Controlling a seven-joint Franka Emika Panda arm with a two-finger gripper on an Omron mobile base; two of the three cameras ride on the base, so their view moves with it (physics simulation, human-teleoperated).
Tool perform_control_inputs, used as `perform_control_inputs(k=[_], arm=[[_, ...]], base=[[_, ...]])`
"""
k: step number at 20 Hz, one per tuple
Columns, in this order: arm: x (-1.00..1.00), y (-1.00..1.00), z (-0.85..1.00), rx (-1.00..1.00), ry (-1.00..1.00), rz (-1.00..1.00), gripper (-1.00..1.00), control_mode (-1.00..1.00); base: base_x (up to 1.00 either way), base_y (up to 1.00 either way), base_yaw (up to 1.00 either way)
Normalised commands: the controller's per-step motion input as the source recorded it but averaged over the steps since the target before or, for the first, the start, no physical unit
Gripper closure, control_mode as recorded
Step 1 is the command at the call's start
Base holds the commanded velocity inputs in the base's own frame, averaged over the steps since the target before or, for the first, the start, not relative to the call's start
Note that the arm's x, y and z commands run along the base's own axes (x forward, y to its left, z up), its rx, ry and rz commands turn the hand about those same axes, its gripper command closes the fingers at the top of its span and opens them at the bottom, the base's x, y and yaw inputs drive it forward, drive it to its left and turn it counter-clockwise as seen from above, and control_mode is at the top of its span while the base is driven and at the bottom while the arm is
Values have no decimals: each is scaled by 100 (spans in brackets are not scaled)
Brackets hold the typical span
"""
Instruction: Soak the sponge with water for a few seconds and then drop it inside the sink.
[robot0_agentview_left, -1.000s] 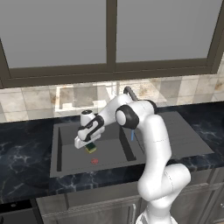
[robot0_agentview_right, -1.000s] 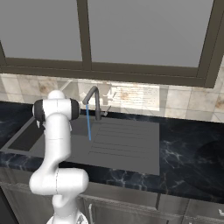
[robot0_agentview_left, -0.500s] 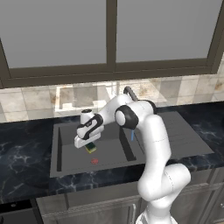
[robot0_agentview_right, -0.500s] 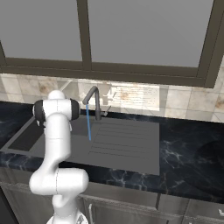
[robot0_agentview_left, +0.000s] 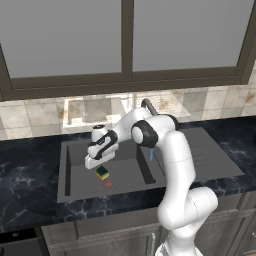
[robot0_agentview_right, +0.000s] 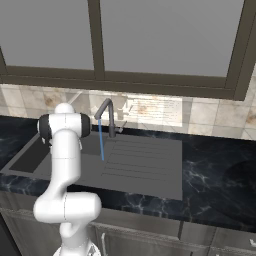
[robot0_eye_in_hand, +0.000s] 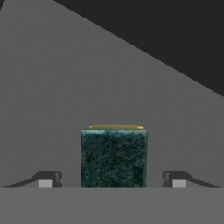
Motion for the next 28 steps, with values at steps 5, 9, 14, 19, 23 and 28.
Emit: perform_control_inputs(k=[5,9,14,19,23,28], arm=[[-8,0,19,0,0,0,-100,-100],[-6,0,43,0,1,0,-100,-100],[-3,0,53,0,3,0,-100,-100],[-3,0,46,0,3,0,-100,-100],[-5,0,45,0,1,0,-100,-100],[-7,-2,41,0,3,0,-100,-100]], base=[[0,0,0],[0,0,0],[0,0,0],[0,0,0],[0,0,0],[0,0,0]])
